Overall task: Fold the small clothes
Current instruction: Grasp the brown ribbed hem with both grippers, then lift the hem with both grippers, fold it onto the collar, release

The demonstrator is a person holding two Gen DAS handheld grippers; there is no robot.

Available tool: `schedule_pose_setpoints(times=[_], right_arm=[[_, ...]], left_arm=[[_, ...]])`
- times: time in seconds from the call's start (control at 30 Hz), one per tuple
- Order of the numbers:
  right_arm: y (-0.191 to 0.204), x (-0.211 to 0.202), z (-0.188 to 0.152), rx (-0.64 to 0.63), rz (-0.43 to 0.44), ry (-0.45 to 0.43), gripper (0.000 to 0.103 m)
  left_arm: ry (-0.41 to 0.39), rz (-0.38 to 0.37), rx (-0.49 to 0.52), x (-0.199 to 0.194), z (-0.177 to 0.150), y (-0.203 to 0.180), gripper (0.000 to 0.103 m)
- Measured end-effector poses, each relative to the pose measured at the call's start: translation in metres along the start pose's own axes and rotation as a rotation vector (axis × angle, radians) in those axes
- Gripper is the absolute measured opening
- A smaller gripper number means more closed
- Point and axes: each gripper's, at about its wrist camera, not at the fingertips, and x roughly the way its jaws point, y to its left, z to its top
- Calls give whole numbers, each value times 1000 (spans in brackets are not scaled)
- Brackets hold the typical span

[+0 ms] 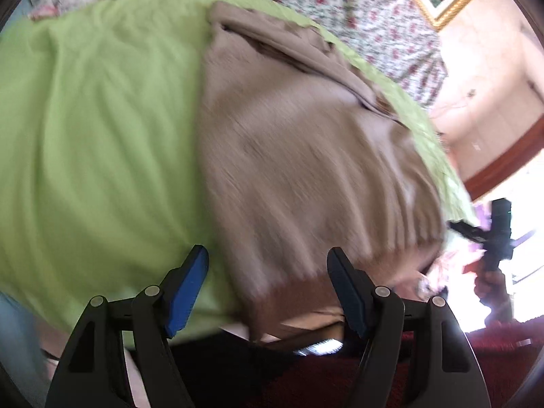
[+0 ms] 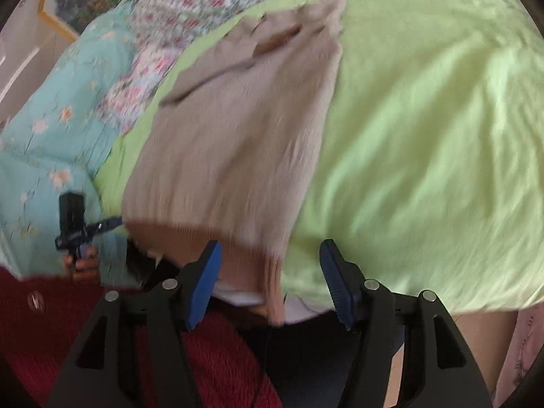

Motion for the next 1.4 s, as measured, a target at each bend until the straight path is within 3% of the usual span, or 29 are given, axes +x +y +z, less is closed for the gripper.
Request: schedule_pose_setpoints(times=[0.07,0.2,0.27,0.33,0.43,0.47,0.57,0.7,1.0,1.13,1.4], right_arm=[[2,9,-6,-19,42,20,61],[6,39,-12,-50,88,85,61],[11,51,-17,-72,75,106,55],[15,57,-20,-83,67,102,29],[18,53,-21,-83,81,77,10],[19,49,-21,-85,92,71,9],[23,26,-24,-85,151,29,9],[21,-13,-23,-45,244,-54,8],[43,-42,8,-29,391,-222,8],[40,-55,42,-38,385,-308,8],[32,-50,155,-48,312,-458,8]], left_arm=[[50,-69,14,11,-11,-8,72],[90,-33,108,28,-21,-22,72],[89,-41,124,29,-21,-23,71],[86,-37,132,28,-23,-21,63],[91,-5,149,28,-23,-18,32],[93,7,148,28,-22,-16,17],[85,12,167,22,-23,-14,7],[14,8,194,-4,-29,-20,6],[-167,-91,136,-66,-12,-31,6],[-247,-103,154,-82,16,-45,6],[-450,-106,204,-90,122,-73,6]])
